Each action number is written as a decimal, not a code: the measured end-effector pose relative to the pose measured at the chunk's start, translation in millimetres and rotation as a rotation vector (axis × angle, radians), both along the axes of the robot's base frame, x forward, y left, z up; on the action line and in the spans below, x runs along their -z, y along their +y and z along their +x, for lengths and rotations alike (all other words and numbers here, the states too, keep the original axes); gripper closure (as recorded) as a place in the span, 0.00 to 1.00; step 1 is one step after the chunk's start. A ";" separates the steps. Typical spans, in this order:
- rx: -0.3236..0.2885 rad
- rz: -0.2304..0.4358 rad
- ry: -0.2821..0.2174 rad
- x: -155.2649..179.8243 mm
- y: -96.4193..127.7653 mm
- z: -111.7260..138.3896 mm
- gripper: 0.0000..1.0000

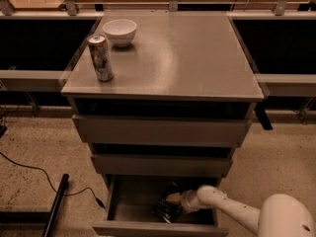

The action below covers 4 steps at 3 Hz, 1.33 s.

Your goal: Pick blue chip bag from bottom drawer and place on counter

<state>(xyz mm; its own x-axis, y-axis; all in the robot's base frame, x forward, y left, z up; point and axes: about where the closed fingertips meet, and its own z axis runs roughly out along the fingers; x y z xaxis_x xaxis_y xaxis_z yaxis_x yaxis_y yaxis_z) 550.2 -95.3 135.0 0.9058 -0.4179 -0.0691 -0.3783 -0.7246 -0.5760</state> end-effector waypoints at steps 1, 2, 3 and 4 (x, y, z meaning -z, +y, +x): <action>0.003 0.010 0.008 4.4 1.1 0.3 0.53; 0.015 0.042 0.012 4.8 1.4 -0.5 0.65; 0.030 0.122 -0.013 -9.6 -0.4 -0.4 0.87; 0.025 0.243 -0.062 -37.8 -1.5 -5.0 1.00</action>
Offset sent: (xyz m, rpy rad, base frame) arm 0.0029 -0.0020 -0.0028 0.0504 0.0045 -0.0205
